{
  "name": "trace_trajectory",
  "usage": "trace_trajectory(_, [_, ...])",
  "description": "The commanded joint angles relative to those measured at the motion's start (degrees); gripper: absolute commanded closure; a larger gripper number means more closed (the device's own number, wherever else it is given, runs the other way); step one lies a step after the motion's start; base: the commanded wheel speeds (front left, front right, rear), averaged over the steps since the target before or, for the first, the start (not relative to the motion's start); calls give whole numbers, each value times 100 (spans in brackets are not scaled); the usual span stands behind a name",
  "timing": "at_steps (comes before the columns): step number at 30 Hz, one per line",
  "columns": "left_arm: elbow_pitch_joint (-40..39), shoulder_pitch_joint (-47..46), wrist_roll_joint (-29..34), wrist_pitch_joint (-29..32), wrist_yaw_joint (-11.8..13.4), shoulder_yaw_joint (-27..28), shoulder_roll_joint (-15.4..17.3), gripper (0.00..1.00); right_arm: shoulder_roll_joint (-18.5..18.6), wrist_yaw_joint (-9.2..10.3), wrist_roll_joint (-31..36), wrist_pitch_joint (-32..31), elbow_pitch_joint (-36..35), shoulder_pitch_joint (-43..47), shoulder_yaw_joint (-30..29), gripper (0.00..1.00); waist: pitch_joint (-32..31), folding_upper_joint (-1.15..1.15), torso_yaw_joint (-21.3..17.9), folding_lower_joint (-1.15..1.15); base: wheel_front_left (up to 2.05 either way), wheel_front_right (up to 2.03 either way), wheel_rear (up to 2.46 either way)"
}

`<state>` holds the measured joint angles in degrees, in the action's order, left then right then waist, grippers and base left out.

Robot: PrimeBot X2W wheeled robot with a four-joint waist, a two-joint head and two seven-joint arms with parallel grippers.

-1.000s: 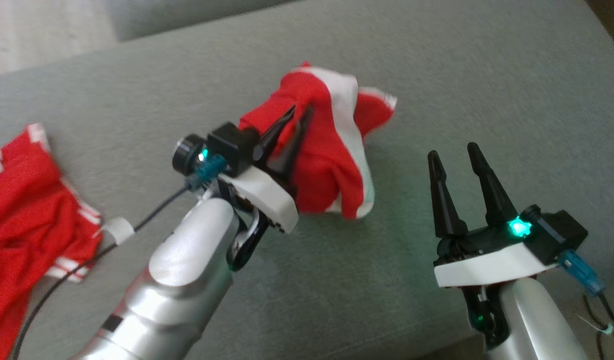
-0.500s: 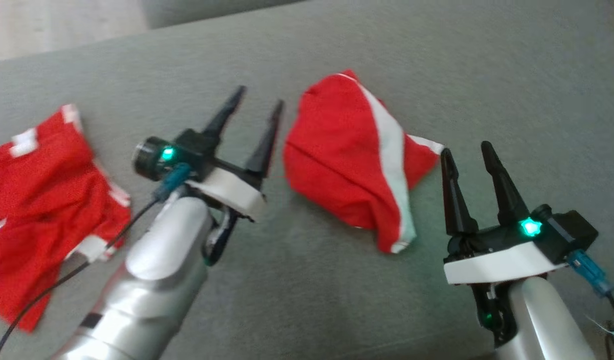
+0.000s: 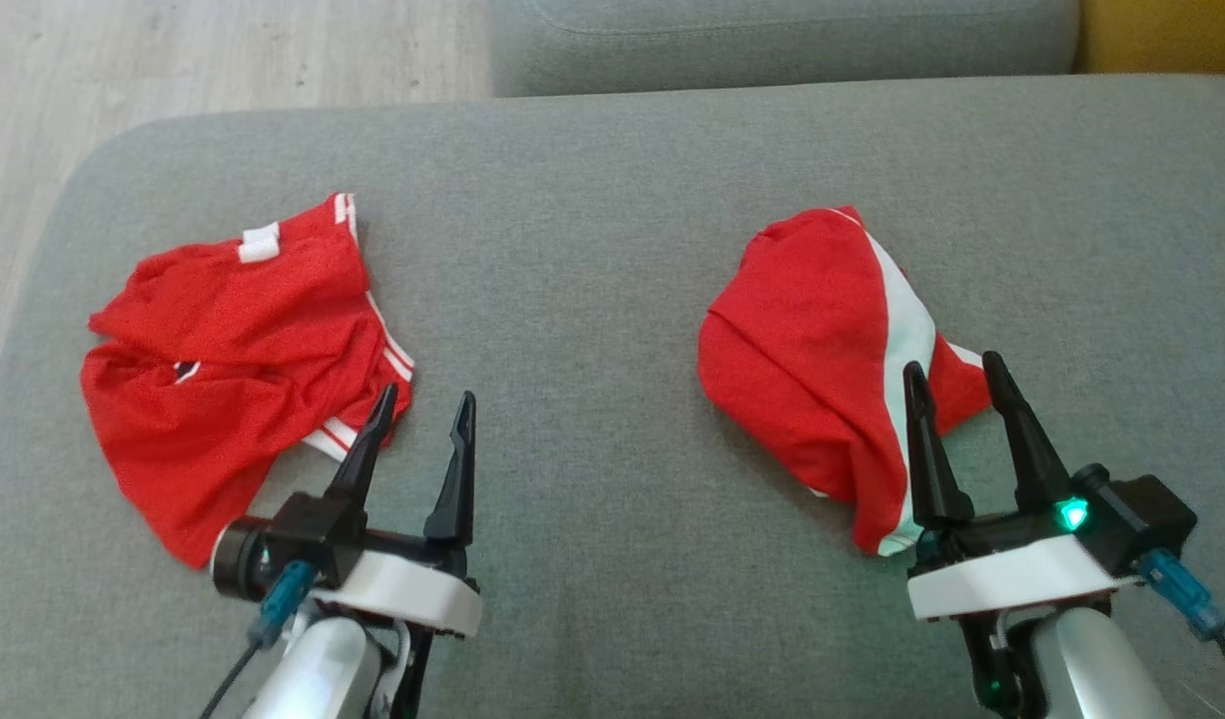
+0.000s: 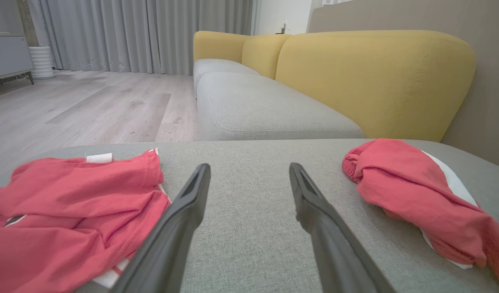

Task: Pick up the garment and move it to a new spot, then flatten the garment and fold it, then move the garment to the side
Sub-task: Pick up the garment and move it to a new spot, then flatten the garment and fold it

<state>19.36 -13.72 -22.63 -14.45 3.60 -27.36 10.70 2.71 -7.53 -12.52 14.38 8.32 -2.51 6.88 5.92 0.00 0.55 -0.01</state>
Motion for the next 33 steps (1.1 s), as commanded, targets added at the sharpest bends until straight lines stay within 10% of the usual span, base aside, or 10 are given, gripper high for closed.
trace_trajectory(1, [-305,-164,80,-54,36,334,-1,0,17,4,31,62,-147,-95,100,0,-27,0,60,1,0,0,0])
trace_trajectory(12, [-350,-98,401,-54,-259,475,-210,0,17,4,-127,62,109,-535,-4,0,194,0,108,1,0,0,0])
trace_trajectory(31, [-145,-188,652,-54,-540,630,-428,0,17,4,-776,62,2966,-2147,-337,0,575,0,488,1,0,0,0])
trace_trajectory(32, [-138,-194,662,-54,-549,634,-435,0,17,4,-789,62,3041,-2193,-295,25,579,0,496,1,0,0,0])
trace_trajectory(33, [-127,-201,670,-54,-556,639,-442,0,17,4,-809,62,3084,-2240,-255,96,582,0,503,1,0,0,0])
